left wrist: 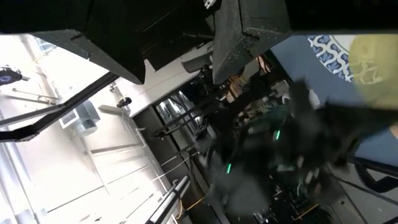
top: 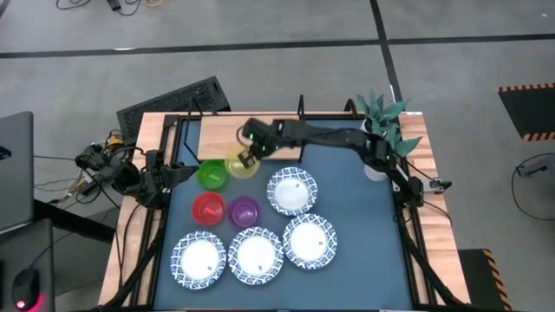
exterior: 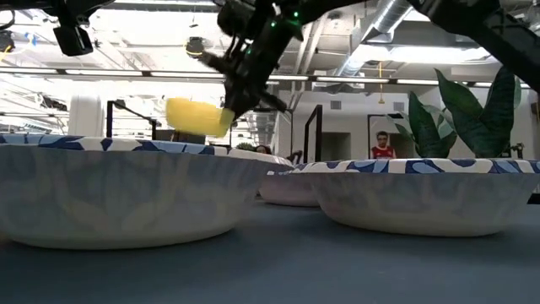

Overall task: Place and stack bowls onto a shelf
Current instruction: Put the yellow bowl on the shelf, then stack the green bowl on top of the yellow bowl on the shelf

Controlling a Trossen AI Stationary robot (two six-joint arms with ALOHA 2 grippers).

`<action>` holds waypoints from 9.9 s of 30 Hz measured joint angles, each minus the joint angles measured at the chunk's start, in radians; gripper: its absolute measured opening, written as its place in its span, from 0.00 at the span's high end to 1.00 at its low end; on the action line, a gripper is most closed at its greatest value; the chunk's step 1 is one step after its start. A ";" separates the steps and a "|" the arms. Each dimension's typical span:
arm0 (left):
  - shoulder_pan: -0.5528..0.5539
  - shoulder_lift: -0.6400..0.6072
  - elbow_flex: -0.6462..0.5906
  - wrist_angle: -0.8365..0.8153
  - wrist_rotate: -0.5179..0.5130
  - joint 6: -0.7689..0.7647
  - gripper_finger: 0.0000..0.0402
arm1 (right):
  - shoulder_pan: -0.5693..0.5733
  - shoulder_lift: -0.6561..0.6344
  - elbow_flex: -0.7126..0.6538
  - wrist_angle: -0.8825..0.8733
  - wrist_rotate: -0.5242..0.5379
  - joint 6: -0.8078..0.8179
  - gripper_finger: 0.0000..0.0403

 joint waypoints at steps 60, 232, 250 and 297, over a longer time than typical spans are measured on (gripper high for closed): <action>0.000 0.000 0.000 -0.018 -0.199 0.092 0.56 | -0.038 -0.031 0.163 -0.146 -0.077 -0.793 0.73; 1.109 0.486 0.884 -1.204 0.672 0.039 0.72 | 0.124 0.284 0.109 0.373 -0.125 -1.412 0.45; 1.109 0.486 0.884 -1.201 0.658 0.019 0.72 | 0.133 0.357 0.109 0.423 -0.130 -1.395 0.45; 1.109 0.486 0.884 -1.206 0.628 0.069 0.72 | 0.099 0.001 0.111 0.166 0.063 -1.243 0.94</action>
